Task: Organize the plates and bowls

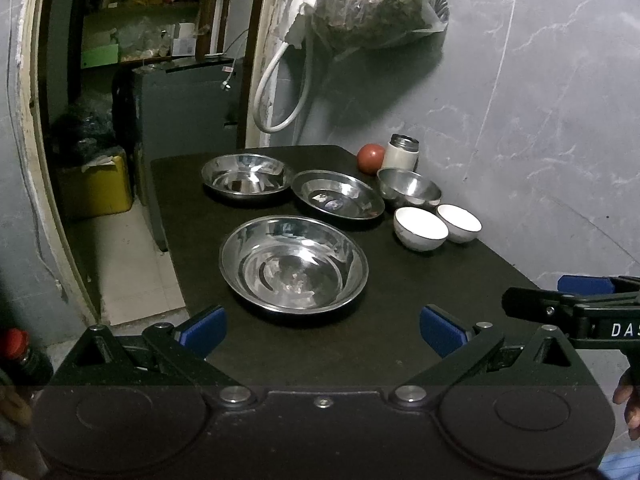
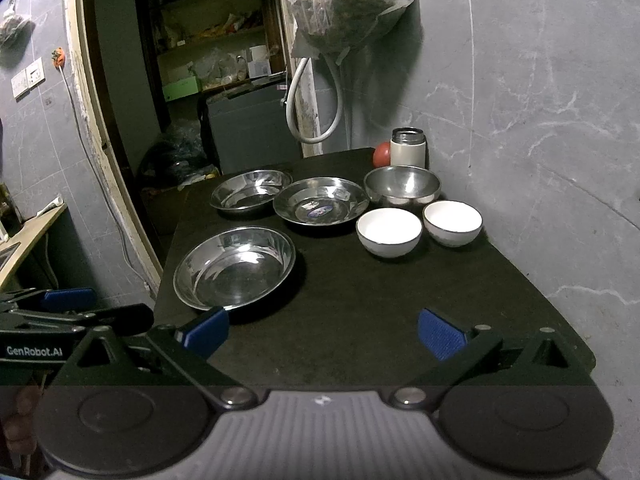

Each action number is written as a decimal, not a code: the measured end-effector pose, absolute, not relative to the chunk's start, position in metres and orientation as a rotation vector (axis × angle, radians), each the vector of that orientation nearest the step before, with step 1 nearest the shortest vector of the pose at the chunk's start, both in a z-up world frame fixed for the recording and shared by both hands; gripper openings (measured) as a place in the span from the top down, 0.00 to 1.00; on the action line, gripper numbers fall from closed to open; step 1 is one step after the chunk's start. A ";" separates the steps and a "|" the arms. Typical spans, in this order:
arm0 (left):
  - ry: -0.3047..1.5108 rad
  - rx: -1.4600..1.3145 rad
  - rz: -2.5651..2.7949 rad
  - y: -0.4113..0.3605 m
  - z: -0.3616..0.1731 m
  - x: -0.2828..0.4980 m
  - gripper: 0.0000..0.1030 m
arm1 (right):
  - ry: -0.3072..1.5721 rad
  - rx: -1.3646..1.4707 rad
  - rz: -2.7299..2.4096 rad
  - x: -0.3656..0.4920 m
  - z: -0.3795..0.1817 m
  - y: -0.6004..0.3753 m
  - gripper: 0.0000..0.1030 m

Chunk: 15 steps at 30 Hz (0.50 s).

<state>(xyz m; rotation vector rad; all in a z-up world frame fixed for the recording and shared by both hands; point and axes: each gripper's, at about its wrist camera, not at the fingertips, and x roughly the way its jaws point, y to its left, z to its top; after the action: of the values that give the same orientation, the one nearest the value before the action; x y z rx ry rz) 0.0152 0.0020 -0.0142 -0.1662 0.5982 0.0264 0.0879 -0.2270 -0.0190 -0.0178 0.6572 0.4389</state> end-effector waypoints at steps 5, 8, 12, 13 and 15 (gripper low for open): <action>0.610 -0.149 0.046 0.000 -0.013 0.020 0.01 | 0.662 -0.020 0.441 0.091 -0.020 -0.227 0.00; 0.616 -0.146 0.046 -0.001 -0.013 0.021 0.01 | 0.663 -0.020 0.440 0.091 -0.020 -0.228 0.00; 0.620 -0.152 0.039 -0.001 -0.014 0.023 0.01 | 0.665 -0.020 0.441 0.092 -0.020 -0.229 0.00; 0.622 -0.154 0.039 -0.002 -0.014 0.024 0.01 | 0.665 -0.020 0.441 0.092 -0.021 -0.229 0.00; 0.626 -0.155 0.041 -0.002 -0.015 0.026 0.01 | 0.668 -0.019 0.443 0.094 -0.021 -0.230 0.00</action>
<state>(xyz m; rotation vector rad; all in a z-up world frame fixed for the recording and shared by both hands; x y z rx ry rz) 0.0263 -0.0020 -0.0145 -0.1545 0.6259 0.0412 0.0938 -0.2305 -0.0213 -0.0193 0.6683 0.4432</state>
